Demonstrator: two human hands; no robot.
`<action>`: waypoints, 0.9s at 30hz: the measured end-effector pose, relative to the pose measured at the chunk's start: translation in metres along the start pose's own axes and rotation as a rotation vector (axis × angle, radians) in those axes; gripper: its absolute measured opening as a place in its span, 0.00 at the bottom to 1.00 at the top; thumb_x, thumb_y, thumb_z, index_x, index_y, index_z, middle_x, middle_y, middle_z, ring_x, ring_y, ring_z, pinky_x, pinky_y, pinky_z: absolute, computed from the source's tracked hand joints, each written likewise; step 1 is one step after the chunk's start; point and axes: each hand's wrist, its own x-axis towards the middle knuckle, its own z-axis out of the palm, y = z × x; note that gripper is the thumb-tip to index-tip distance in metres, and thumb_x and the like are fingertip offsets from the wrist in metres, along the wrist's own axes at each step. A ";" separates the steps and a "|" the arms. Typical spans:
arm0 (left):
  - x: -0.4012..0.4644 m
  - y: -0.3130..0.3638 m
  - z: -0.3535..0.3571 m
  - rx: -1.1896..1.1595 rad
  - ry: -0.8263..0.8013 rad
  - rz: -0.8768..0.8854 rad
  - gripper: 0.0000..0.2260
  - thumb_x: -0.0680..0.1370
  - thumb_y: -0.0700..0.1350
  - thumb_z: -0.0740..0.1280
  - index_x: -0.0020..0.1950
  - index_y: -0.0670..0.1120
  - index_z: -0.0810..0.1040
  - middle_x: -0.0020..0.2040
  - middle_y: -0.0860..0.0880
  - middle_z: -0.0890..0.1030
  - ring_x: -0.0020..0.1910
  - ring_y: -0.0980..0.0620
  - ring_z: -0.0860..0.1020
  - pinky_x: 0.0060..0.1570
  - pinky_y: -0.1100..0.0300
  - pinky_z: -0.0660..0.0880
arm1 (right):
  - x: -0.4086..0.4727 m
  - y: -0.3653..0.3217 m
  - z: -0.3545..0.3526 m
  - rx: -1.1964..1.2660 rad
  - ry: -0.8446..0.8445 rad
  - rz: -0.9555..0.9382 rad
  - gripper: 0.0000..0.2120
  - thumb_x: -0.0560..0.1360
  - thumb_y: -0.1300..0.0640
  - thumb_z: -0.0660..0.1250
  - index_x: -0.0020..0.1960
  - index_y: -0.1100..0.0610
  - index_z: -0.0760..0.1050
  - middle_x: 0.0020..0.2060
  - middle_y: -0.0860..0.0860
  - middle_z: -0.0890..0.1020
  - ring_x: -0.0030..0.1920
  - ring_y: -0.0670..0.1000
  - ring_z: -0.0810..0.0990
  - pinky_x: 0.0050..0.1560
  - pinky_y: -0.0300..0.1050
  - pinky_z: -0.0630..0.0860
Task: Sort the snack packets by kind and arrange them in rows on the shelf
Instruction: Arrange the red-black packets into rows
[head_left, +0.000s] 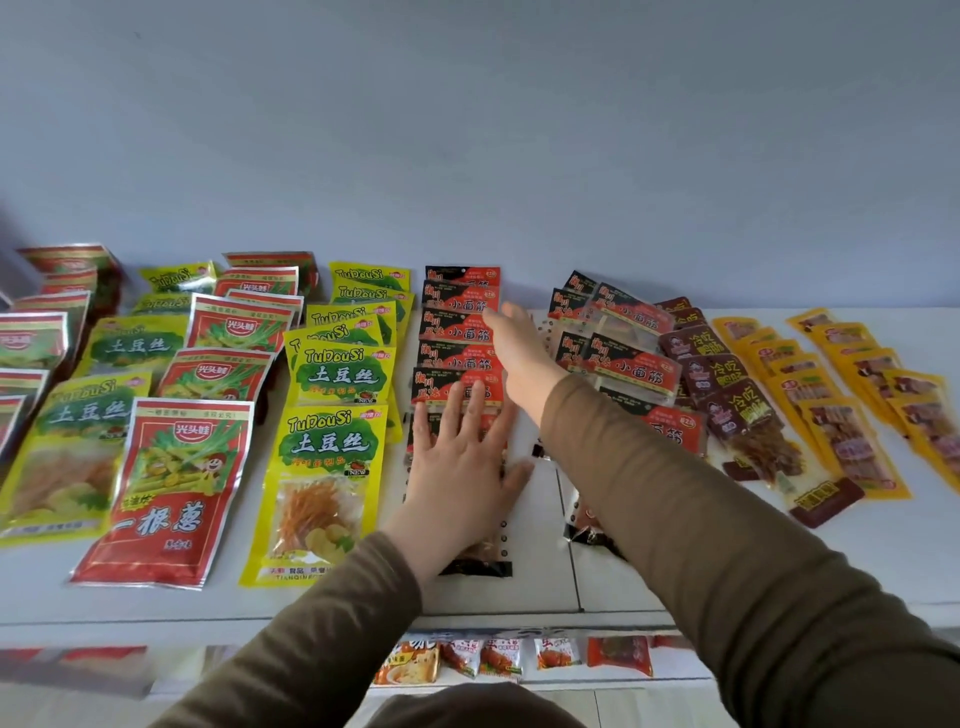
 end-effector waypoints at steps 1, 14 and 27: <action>0.000 -0.002 0.003 0.014 0.006 0.000 0.33 0.80 0.67 0.44 0.83 0.56 0.46 0.84 0.45 0.45 0.82 0.43 0.39 0.77 0.34 0.40 | 0.001 0.002 0.001 0.008 -0.009 0.003 0.25 0.84 0.51 0.59 0.79 0.54 0.60 0.76 0.51 0.67 0.74 0.54 0.67 0.73 0.55 0.65; -0.035 -0.101 -0.078 -0.472 0.470 -0.198 0.13 0.84 0.44 0.61 0.66 0.41 0.74 0.66 0.41 0.76 0.66 0.39 0.72 0.63 0.48 0.67 | -0.068 -0.014 0.010 -0.091 -0.149 -0.258 0.22 0.85 0.60 0.57 0.78 0.52 0.62 0.73 0.48 0.69 0.56 0.47 0.80 0.54 0.42 0.80; -0.035 -0.168 -0.060 -0.788 0.216 -0.470 0.22 0.83 0.40 0.58 0.77 0.46 0.58 0.77 0.41 0.67 0.71 0.42 0.72 0.67 0.43 0.71 | -0.099 0.000 0.058 -0.063 -0.471 0.102 0.33 0.83 0.68 0.56 0.82 0.52 0.49 0.50 0.49 0.72 0.45 0.54 0.82 0.47 0.46 0.80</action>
